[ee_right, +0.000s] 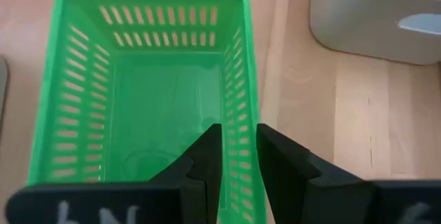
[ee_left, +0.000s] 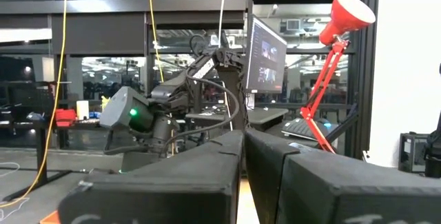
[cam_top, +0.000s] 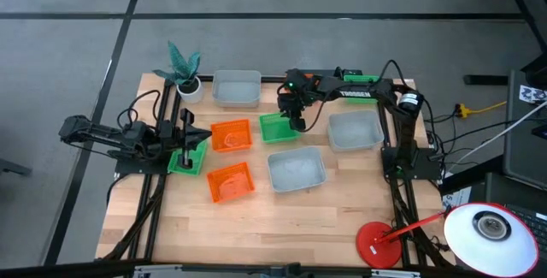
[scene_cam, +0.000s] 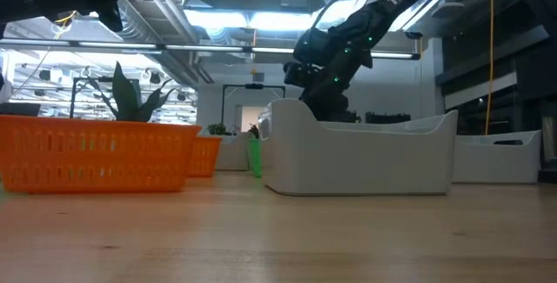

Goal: Stack baskets by color
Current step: Stack the middle green bin on the right green bin

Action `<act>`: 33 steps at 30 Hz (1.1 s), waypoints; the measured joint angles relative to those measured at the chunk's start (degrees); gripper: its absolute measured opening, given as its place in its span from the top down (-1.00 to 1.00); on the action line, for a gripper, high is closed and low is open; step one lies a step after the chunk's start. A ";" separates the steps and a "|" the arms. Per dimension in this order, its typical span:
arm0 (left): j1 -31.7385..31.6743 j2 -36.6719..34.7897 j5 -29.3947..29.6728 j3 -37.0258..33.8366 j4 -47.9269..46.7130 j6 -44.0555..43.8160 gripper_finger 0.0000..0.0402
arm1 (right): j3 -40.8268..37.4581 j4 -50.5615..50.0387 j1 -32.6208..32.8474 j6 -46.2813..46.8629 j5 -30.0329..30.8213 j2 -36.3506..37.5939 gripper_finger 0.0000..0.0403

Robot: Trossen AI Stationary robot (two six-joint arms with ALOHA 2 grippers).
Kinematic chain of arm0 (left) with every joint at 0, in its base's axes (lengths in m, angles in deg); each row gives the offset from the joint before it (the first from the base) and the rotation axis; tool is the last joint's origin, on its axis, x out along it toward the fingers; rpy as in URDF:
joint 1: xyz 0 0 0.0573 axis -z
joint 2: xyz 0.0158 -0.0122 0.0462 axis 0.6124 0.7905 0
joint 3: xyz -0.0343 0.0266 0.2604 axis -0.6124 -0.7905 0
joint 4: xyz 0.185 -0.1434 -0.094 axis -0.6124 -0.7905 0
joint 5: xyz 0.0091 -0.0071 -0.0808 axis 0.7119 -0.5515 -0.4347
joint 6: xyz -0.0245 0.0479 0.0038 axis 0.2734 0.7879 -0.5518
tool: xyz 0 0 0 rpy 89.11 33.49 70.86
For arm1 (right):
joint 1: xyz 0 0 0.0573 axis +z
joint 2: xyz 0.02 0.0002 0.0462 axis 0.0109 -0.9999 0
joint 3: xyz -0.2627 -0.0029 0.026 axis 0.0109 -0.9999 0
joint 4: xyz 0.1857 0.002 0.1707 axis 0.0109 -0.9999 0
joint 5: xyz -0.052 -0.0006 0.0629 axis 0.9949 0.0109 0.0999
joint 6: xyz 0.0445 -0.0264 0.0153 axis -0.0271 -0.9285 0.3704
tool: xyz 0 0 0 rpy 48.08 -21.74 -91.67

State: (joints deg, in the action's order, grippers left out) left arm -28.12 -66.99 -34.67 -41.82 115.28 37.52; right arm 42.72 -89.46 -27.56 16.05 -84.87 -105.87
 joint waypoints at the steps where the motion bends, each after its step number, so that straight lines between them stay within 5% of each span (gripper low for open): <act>1: 0.02 0.00 0.00 0.00 -0.01 0.00 0.95 | 0.00 -0.05 -0.02 -0.01 0.02 0.00 0.54; 33: 0.02 0.00 0.00 0.00 -0.17 1.57 0.95 | -0.02 1.40 0.02 -1.26 2.28 -1.86 0.54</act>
State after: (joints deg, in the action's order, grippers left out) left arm -28.10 -66.99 -34.67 -41.82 115.12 39.10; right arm 42.70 -88.06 -27.54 14.79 -82.59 -107.73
